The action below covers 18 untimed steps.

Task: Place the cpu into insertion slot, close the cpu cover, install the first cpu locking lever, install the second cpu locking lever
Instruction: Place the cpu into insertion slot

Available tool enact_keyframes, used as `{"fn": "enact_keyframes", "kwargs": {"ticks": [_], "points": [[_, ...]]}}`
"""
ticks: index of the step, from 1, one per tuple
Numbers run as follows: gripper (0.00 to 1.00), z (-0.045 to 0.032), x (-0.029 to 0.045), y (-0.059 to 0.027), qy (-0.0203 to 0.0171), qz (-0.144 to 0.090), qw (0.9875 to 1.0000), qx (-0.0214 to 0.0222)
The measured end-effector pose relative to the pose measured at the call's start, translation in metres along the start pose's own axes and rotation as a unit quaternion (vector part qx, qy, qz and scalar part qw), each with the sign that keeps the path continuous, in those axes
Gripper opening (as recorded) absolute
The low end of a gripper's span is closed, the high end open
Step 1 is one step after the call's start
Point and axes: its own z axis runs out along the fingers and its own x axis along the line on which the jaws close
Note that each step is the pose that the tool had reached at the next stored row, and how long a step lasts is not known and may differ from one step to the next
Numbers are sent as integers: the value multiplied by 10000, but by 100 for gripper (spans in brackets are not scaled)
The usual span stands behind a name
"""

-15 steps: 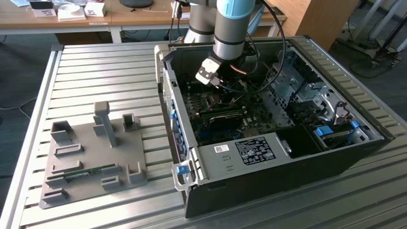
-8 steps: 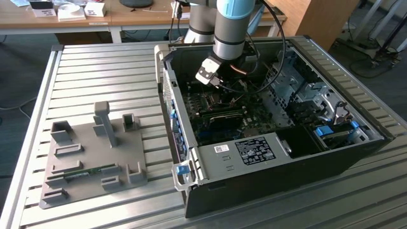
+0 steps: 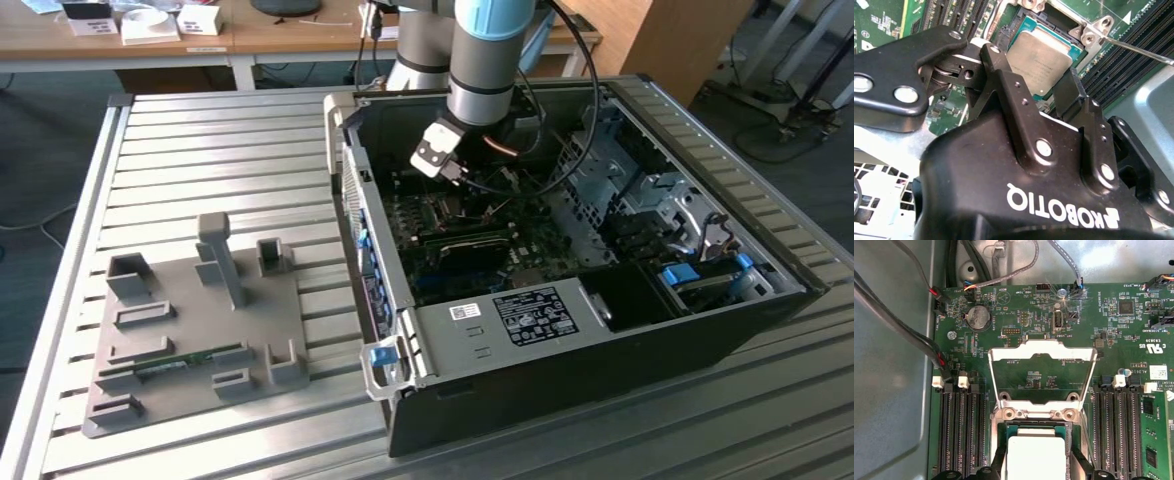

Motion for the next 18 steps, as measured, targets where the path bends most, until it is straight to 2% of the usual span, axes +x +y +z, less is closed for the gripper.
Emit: {"fn": "enact_keyframes", "kwargs": {"ticks": [18], "points": [[62,-10,-6,0,-16,-1,10000,0]]}}
